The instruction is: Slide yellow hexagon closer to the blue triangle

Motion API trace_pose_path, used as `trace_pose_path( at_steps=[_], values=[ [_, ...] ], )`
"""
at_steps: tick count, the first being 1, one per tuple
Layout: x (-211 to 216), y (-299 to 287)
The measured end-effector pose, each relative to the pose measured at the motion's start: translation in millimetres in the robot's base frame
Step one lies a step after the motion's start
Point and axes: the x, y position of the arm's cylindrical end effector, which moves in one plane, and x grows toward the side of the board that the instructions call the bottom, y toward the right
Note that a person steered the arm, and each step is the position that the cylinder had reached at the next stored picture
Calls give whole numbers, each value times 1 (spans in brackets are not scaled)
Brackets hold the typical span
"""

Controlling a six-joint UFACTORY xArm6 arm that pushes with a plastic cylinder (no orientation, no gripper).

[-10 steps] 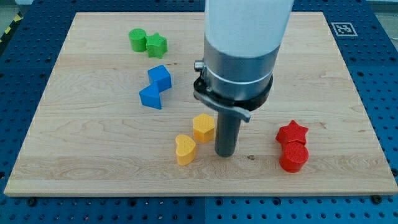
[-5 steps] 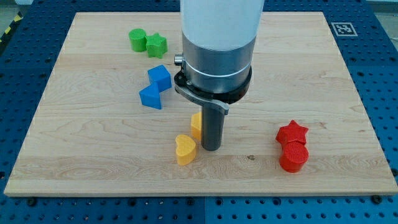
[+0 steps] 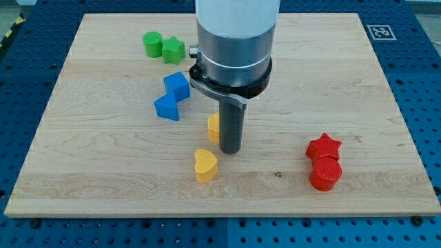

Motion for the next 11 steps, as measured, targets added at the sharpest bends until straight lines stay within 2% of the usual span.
trace_pose_path(
  at_steps=[2,4,5,8,10,11],
  values=[
    [2,-14],
    [-13,2],
    [-5,2],
    [3,-31],
    [-30,2],
    [-30,5]
  ],
)
